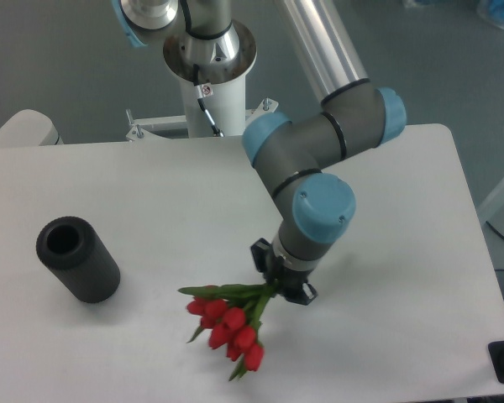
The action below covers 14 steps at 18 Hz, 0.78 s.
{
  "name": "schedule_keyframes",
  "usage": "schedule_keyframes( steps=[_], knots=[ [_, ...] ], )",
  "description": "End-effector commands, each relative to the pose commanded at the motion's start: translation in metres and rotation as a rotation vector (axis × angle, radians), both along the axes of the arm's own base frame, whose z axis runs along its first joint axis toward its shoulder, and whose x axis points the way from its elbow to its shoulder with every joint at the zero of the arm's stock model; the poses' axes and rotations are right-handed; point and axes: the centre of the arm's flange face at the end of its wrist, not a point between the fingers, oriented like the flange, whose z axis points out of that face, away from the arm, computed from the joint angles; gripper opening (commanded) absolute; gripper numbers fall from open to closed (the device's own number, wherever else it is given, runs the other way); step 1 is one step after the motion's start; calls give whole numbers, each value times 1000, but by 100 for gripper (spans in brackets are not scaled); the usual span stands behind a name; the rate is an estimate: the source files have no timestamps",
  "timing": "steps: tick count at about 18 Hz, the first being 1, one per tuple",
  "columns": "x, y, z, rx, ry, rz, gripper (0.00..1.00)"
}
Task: Insert the flowers into the vase
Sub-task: 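Carry the red tulip bunch with the gripper toward the black vase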
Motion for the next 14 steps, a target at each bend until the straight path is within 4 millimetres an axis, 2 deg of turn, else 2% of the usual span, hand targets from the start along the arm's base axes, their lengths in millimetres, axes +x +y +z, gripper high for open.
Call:
schedule_keyframes(
  steps=[5, 9, 12, 14],
  knots=[
    [36, 18, 40, 179, -143, 25, 0],
    [49, 27, 70, 383, -321, 27, 0],
    [55, 27, 86, 445, -362, 21, 0],
    [62, 27, 106, 510, -374, 4, 0]
  ],
)
